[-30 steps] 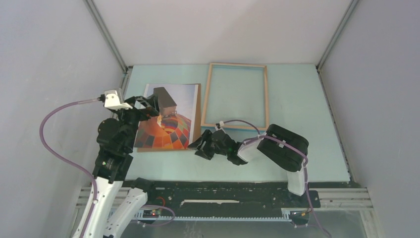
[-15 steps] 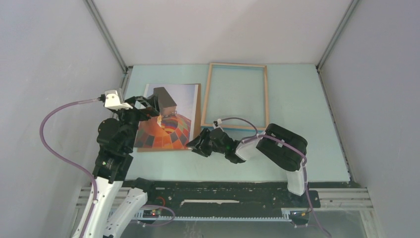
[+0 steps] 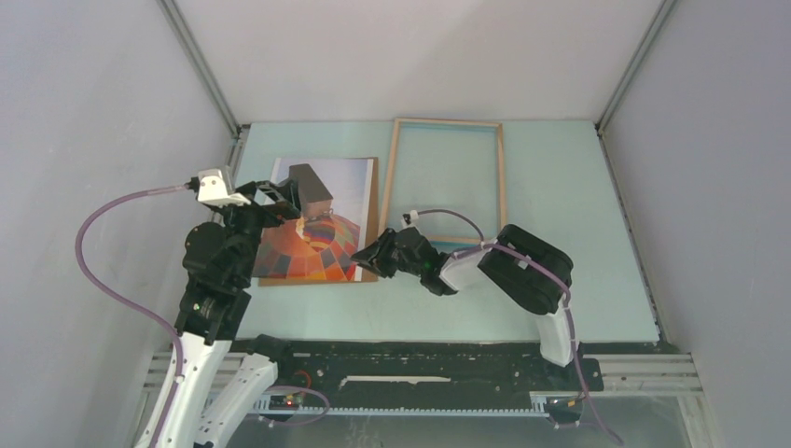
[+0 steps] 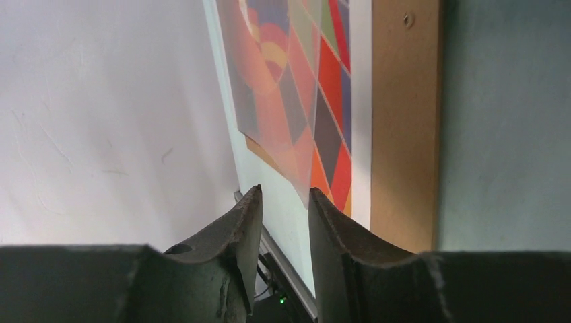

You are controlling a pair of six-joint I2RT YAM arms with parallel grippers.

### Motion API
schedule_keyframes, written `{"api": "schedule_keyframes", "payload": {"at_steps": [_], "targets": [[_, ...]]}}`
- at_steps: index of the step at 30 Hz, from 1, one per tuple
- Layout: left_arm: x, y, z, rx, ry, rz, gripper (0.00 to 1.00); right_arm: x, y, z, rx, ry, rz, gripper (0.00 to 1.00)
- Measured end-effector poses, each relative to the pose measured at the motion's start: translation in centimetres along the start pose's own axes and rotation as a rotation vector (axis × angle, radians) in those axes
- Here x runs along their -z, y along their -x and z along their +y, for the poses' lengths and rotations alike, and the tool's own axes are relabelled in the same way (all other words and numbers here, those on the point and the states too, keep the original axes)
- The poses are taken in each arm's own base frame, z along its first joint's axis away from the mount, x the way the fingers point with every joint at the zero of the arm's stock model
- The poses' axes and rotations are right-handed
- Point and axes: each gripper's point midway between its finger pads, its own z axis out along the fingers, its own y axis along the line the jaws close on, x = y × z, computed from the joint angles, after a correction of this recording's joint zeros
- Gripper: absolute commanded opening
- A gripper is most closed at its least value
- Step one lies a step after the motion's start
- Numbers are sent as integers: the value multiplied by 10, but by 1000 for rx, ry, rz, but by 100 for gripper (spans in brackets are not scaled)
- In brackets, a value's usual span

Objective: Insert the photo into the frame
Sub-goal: Move the photo frame item to the center of the board.

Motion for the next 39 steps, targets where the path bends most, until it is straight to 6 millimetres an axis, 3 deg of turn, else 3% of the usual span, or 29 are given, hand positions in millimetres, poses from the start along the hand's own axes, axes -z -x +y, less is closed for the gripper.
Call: {"api": "schedule_keyframes", "payload": {"at_steps": [5, 9, 16, 19, 22, 25, 27, 29, 31, 35, 39], "targets": [[-1, -1, 0, -6, -1, 4, 100, -16, 8, -12, -19, -21, -2, 19], [-1, -3, -3, -6, -12, 11, 100, -26, 12, -16, -24, -25, 6, 0], [-6, -11, -6, -8, -21, 39, 100, -21, 27, -20, 70, -46, 18, 0], [-8, -14, -7, -7, -23, 49, 100, -6, 36, -12, 157, -67, 24, 0], [-9, -16, -10, -1, -36, 58, 100, 17, 43, 12, 238, -48, 18, 0], [-11, -19, -12, 9, -42, 68, 100, 57, 41, 35, 314, 5, 25, 0], [-12, -21, -13, 13, -47, 77, 100, 75, 36, 35, 346, 15, 44, 0], [-14, -23, -14, 15, -54, 84, 100, 87, 30, 24, 362, 2, 71, 0], [-15, -24, -15, 20, -56, 88, 100, 99, 21, 0, 365, -34, 103, 0], [-16, -27, -16, 20, -61, 95, 100, 122, 3, -61, 350, -148, 172, 0], [-17, -29, -17, 20, -62, 102, 100, 122, 1, -69, 341, -139, 212, 11]]}}
